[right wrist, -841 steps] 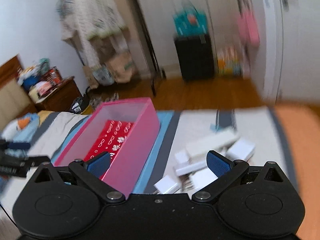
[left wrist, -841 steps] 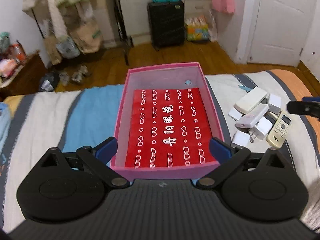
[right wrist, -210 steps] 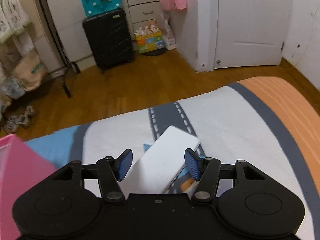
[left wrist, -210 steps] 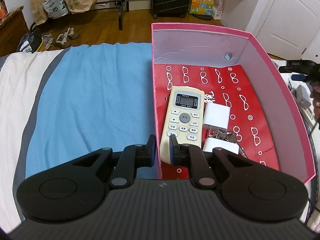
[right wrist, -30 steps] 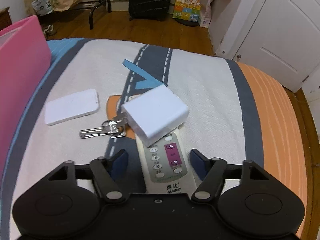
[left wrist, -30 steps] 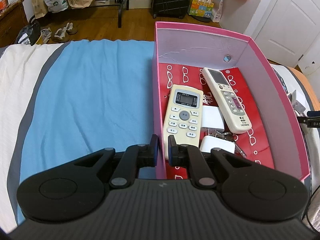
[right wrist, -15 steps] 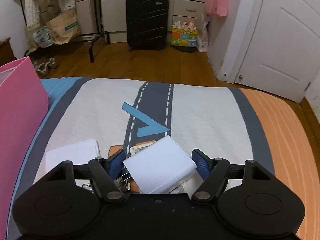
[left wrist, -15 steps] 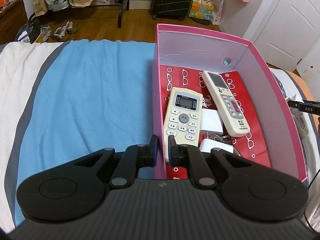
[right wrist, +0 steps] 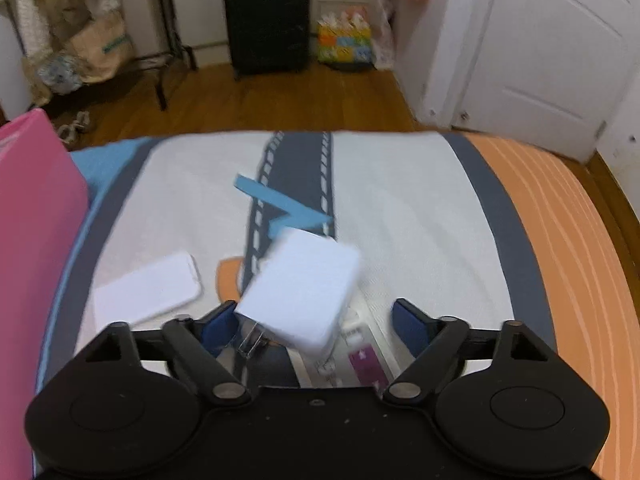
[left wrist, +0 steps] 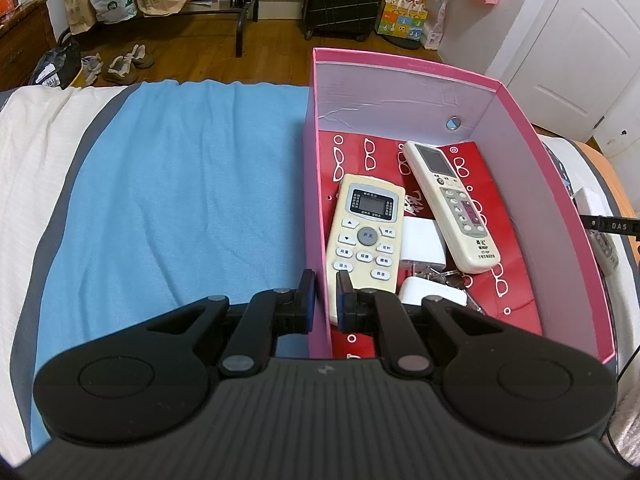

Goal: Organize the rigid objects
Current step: 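Grasp the white charger with the right gripper, then carry the charger into the pink box and open the right gripper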

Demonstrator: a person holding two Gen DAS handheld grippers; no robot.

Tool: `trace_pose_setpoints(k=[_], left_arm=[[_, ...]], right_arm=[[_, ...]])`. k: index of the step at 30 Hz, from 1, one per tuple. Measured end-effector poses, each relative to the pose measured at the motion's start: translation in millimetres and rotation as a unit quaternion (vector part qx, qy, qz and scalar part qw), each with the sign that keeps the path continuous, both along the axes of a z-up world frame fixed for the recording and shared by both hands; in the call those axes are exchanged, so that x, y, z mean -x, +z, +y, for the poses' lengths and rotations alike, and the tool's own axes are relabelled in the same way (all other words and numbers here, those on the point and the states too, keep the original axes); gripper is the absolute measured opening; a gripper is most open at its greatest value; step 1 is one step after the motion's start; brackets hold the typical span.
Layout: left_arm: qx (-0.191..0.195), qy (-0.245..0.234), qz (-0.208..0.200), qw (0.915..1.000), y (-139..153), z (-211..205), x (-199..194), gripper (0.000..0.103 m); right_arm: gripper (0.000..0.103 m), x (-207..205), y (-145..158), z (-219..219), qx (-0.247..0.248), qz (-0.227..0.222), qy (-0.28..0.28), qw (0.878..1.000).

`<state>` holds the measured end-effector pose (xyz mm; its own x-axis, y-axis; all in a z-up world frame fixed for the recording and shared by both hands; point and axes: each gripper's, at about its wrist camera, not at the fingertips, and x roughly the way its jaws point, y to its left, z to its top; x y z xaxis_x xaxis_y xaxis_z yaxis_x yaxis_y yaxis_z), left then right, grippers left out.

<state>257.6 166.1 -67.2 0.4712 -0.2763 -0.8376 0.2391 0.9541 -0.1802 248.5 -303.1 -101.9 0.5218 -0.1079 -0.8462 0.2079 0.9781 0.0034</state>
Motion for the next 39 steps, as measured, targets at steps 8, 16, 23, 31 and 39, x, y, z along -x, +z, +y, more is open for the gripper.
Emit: trace_pose_setpoints(k=[8,16,23,31,39], left_arm=[[0.000,0.000,0.000,1.0000,0,0,0,0.009],[0.001,0.004,0.001,1.0000,0,1,0,0.009],[0.000,0.006,0.004,1.0000,0,2,-1,0.009],[-0.003,0.005,0.004,1.0000,-1,1,-1,0.009],[-0.001,0.006,0.004,1.0000,0,2,-2,0.009]], right_arm=[[0.079,1,8,4,0.012,-0.018,0.008,1.000],[0.059,10,24,0,-0.017,-0.045,-0.017,0.999],[0.057,44,71,21,-0.047,-0.118,0.018,0.992],[0.057,63,101,66,-0.101,-0.189,0.101,0.972],[0.057,75,120,133,-0.186,-0.225,0.230,0.928]])
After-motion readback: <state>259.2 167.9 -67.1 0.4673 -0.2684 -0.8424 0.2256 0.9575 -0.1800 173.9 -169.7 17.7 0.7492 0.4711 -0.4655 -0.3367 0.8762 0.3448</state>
